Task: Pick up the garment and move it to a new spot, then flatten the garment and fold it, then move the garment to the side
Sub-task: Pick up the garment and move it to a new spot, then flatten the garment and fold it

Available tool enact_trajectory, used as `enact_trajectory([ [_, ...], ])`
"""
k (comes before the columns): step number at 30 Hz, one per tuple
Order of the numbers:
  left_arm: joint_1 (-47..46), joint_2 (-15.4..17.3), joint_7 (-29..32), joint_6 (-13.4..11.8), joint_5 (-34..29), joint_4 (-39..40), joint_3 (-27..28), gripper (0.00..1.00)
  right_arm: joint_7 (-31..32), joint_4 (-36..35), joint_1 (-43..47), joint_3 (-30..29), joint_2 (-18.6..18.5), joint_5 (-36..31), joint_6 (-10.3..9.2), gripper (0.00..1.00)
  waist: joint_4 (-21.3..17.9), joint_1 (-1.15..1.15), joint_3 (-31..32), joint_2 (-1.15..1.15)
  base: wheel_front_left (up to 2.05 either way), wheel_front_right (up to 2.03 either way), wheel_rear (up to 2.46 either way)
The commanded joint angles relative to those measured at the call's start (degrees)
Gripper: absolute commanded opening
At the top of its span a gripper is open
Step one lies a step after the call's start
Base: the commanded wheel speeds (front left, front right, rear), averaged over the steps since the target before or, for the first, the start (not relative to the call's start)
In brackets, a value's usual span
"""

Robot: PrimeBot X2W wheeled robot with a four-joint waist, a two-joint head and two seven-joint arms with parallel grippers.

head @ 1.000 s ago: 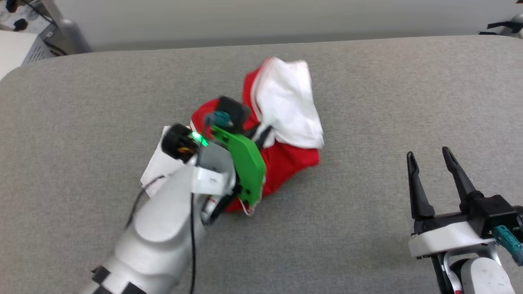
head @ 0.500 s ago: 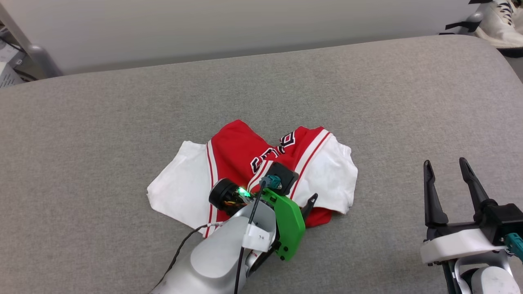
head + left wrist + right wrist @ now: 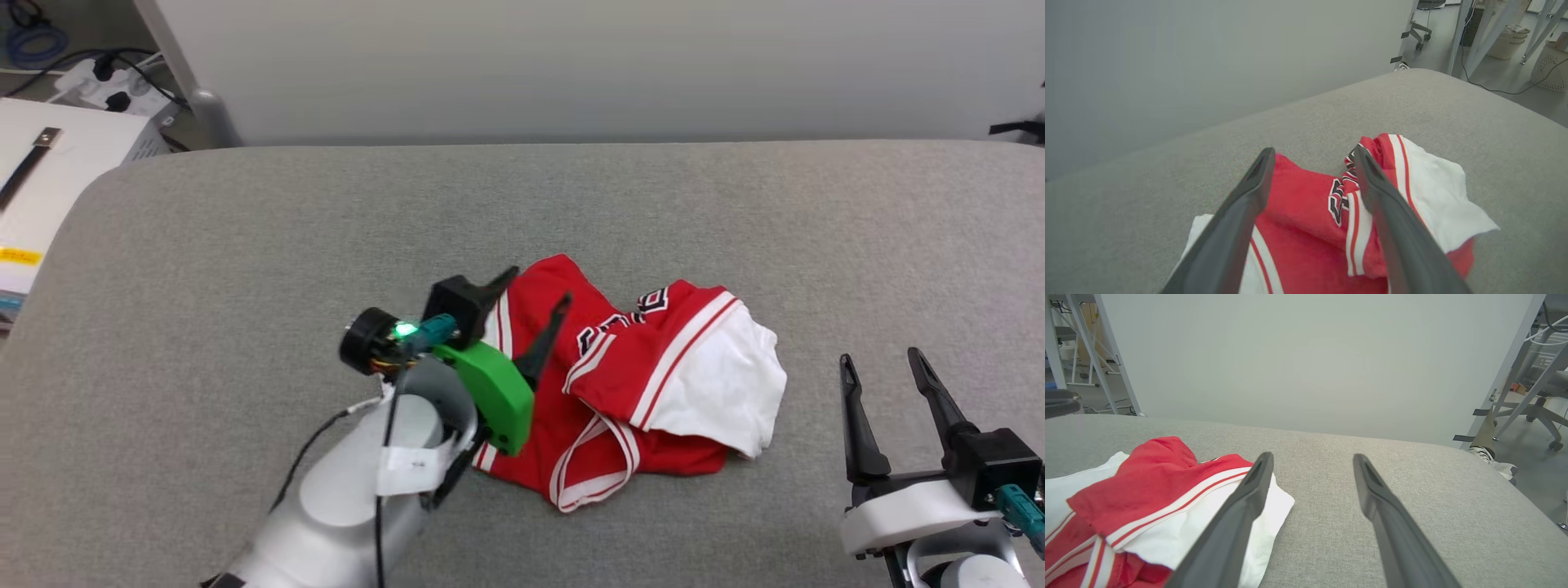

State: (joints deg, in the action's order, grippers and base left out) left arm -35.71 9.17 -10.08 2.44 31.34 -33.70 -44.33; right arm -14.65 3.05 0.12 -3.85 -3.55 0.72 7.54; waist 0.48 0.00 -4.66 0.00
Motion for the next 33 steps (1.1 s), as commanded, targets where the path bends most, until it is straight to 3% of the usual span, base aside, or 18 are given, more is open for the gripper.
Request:
enact_trajectory([
  [1, 1.33, 1.54, -1.47, -0.75, 0.50, 1.09, 1.04, 1.00, -0.35, -0.01, 0.93, -0.20, -0.43, -0.37, -0.05, 1.00, 2.57, 0.00, 1.94, 0.00, 0.00, 0.00, 0.00],
  [8, 12.03, 7.37, -4.85, -5.40, 0.79, 10.86, 10.00, 1.00, -0.35, -0.15, 2.37, -0.06, -1.28, -0.32, -0.05, 1.00, 4.26, 0.00, 2.95, 0.00, 0.00, 0.00, 0.00],
  [13, 22.03, 7.72, -4.90, -6.61, -2.11, 20.89, 19.37, 1.00, -0.35, 0.15, 3.35, -0.09, -1.33, 0.21, -0.05, 1.00, 4.74, 0.00, 3.24, 0.00, 0.00, 0.00, 0.00],
  [19, 30.82, 4.38, -4.91, -4.43, -5.41, 26.13, 27.28, 1.00, -0.35, 0.86, 4.21, 0.15, -0.97, 0.51, -0.05, 1.00, 4.76, 0.00, 3.48, 0.00, 0.00, 0.00, 0.00],
  [26, 33.06, 1.05, -4.91, -0.88, -9.48, 26.61, 32.33, 1.00, 0.08, 2.95, 4.56, -0.02, -1.19, 0.23, -0.05, 1.00, 5.02, 0.00, 3.26, 0.00, 0.00, 0.00, 0.00],
  [30, 32.41, -0.19, -4.91, 0.70, -11.49, 25.85, 33.70, 1.00, 7.51, 4.85, 2.94, 0.95, -3.41, 0.25, -0.05, 1.00, 5.45, 0.00, 2.32, 0.00, 0.00, 0.00, 0.00],
  [33, 32.11, -0.97, -4.91, 1.60, -12.90, 25.05, 34.28, 1.00, 17.21, 5.36, 1.04, 3.21, -5.91, 2.10, -0.05, 1.00, 5.97, 0.00, 1.32, 0.00, 0.00, 0.00, 0.00],
])
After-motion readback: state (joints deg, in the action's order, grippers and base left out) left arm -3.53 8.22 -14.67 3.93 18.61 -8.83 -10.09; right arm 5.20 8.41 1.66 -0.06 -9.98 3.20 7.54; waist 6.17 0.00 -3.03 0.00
